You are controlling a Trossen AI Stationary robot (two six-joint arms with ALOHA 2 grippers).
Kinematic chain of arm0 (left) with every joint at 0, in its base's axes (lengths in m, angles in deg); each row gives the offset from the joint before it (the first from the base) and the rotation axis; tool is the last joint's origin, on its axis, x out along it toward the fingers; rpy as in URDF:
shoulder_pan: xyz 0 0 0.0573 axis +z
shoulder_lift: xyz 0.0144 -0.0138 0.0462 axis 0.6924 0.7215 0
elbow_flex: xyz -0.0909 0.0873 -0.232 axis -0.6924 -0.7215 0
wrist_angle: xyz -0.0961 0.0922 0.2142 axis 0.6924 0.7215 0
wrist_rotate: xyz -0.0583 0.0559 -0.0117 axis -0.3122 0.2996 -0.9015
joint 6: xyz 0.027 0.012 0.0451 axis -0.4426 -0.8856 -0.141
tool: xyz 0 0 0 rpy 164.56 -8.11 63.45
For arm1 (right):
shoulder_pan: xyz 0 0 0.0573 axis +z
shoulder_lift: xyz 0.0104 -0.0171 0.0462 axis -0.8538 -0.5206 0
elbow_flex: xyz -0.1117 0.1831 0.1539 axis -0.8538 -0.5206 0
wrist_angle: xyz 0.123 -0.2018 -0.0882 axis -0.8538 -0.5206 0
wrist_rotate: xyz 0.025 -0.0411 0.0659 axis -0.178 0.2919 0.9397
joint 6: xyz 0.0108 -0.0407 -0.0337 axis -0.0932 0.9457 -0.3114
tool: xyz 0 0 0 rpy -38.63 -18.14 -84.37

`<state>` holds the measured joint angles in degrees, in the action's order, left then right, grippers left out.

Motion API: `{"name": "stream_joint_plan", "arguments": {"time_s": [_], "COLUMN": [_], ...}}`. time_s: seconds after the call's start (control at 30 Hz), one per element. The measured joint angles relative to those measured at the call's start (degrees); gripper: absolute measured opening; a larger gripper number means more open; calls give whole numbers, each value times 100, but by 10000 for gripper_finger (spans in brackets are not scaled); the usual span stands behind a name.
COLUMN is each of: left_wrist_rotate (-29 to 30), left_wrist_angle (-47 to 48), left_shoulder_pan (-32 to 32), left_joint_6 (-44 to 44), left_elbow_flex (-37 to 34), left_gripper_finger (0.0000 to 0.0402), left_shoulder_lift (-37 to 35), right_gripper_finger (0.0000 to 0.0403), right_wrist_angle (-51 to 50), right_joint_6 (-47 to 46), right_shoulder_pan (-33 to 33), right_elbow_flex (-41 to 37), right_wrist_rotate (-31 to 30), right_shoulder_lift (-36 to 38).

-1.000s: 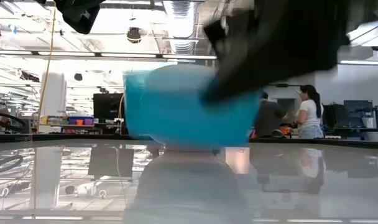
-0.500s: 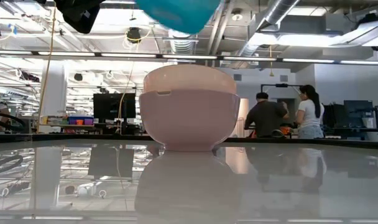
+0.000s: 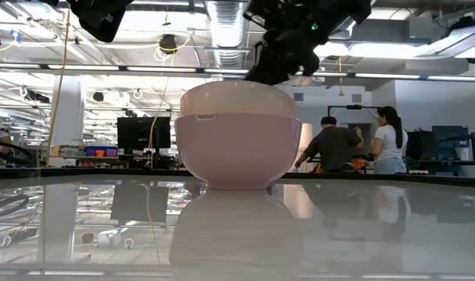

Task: Nest bowls inside each other
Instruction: Stack the blue bowl on top of the blue patterned bowl

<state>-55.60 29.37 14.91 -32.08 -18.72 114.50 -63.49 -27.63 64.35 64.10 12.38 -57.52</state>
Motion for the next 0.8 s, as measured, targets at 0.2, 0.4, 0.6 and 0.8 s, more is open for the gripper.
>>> {"name": "stream_joint_plan", "arguments": {"time_s": [0.2,0.4,0.6,0.8], "left_wrist_rotate": [0,0,-7,-13], "left_wrist_angle": [0,6,-3,-4], "left_shoulder_pan": [0,0,0,0], "left_joint_6": [-2,-2,33,44], "left_elbow_flex": [0,0,0,0], "left_gripper_finger": [222,222,222,222], "left_shoulder_lift": [0,0,0,0], "right_gripper_finger": [24,24,92,189], "right_wrist_angle": [-158,-170,-151,-119], "right_joint_6": [-165,-433,-645,-773], "right_shoulder_pan": [213,292,271,274], "right_elbow_flex": [5,18,14,-2], "right_wrist_rotate": [16,-20,-106,-159], "right_shoulder_lift": [-120,-438,-550,-275]}}
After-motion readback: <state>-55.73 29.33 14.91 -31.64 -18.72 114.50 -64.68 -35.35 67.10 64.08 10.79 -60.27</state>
